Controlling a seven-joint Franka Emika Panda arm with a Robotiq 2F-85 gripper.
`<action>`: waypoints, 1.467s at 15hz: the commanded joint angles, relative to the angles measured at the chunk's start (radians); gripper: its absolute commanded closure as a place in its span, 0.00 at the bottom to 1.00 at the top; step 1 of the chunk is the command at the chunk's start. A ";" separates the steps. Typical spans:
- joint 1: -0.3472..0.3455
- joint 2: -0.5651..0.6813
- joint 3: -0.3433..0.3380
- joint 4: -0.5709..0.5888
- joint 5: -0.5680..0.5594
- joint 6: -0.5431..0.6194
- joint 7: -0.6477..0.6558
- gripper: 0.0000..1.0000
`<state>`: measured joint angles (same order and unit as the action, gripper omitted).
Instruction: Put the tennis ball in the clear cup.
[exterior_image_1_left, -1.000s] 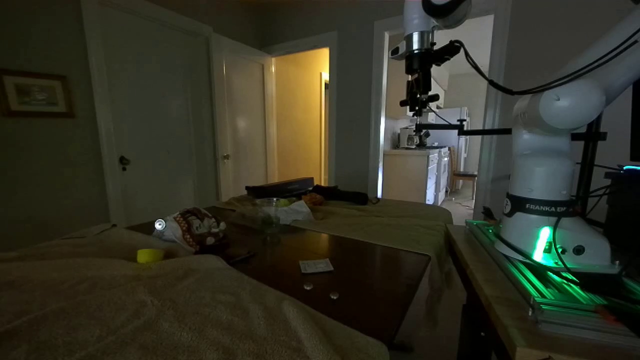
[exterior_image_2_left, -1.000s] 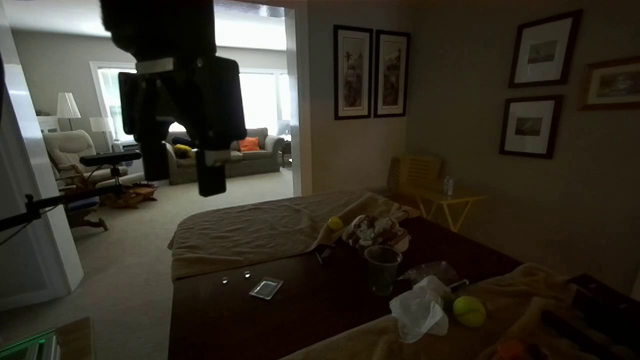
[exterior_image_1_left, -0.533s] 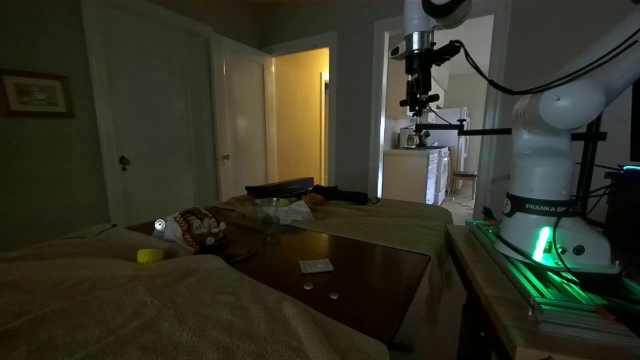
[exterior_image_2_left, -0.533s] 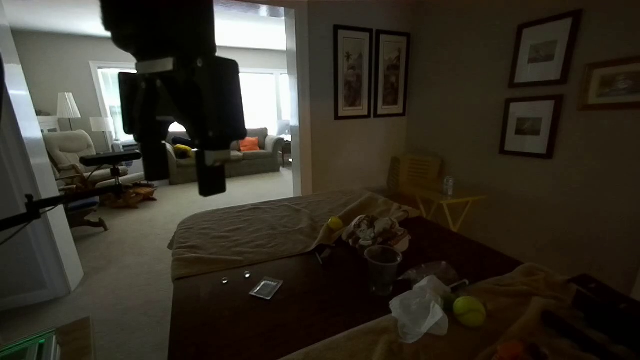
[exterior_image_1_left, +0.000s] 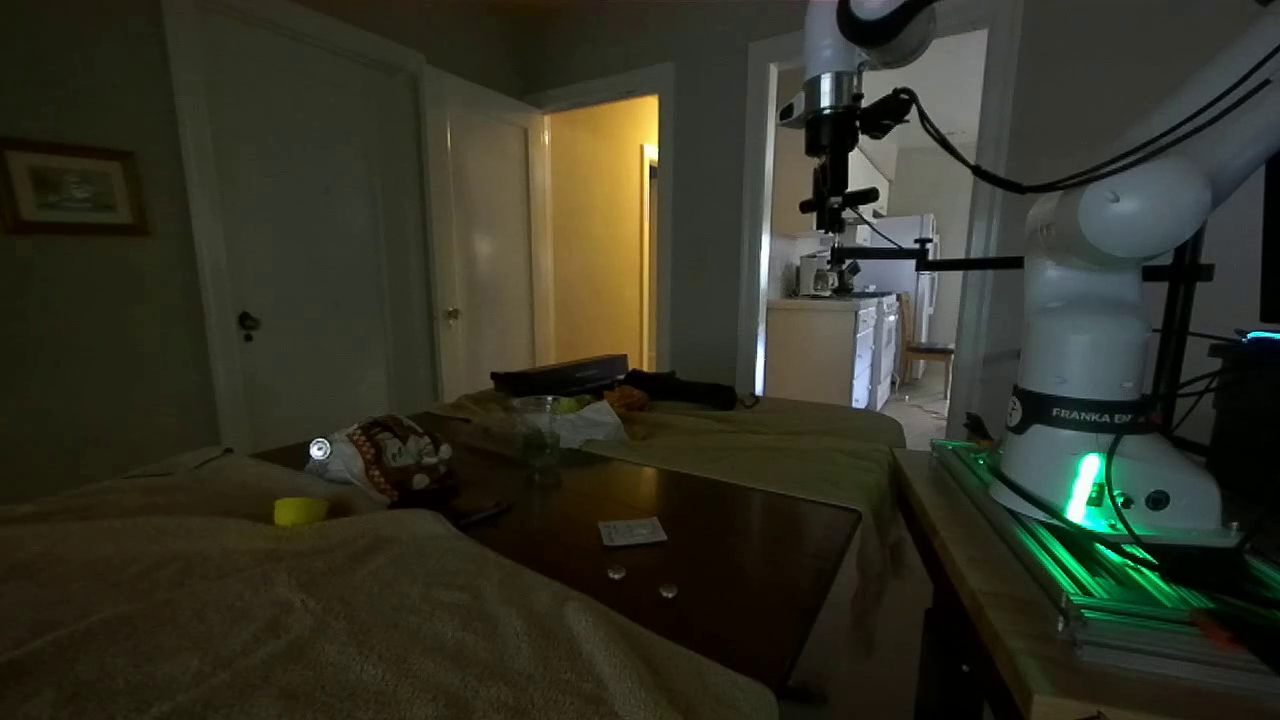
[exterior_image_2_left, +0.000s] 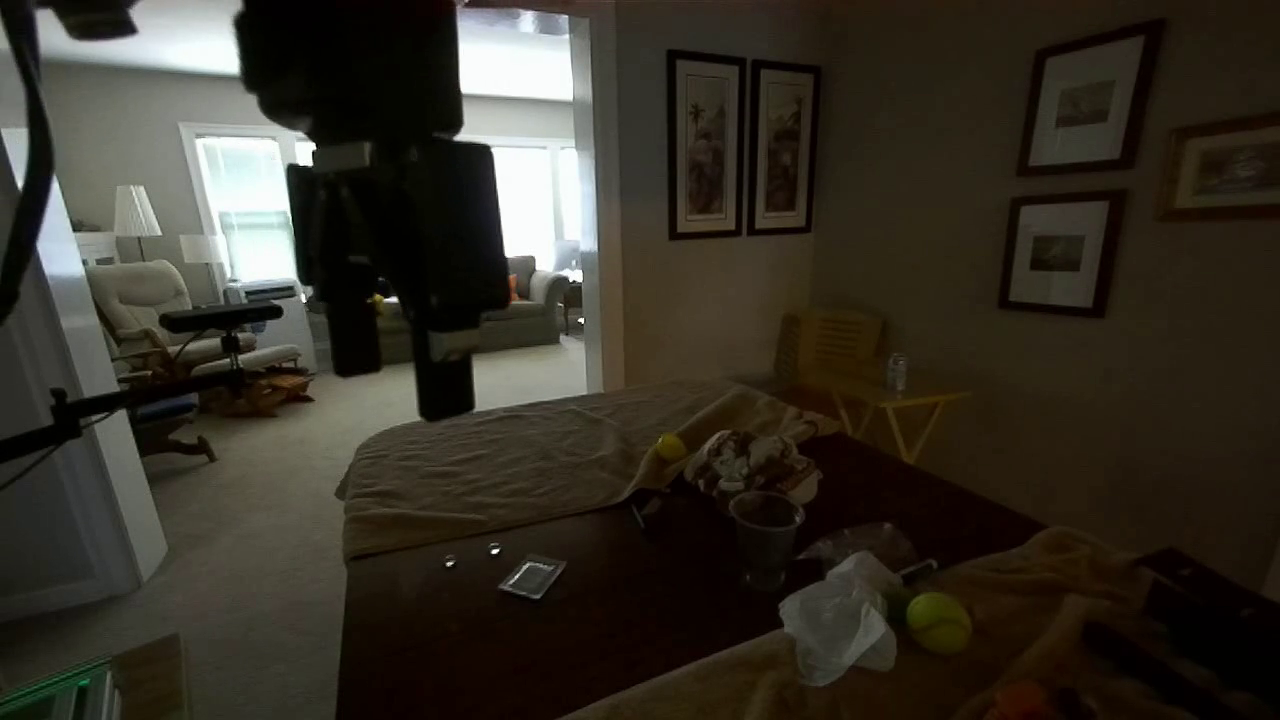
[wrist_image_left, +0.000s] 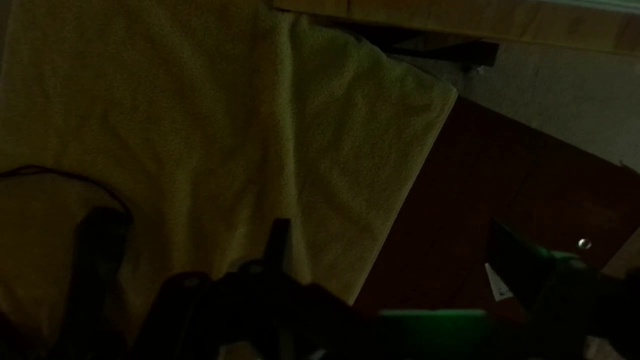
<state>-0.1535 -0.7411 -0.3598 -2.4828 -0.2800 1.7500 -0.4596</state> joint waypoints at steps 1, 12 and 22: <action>-0.012 0.095 -0.014 0.044 0.047 0.076 0.097 0.00; 0.000 0.446 -0.037 0.271 0.189 0.248 0.065 0.00; -0.015 0.742 0.058 0.583 0.206 0.130 -0.029 0.00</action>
<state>-0.1520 -0.0895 -0.3308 -2.0256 -0.1032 1.9452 -0.4481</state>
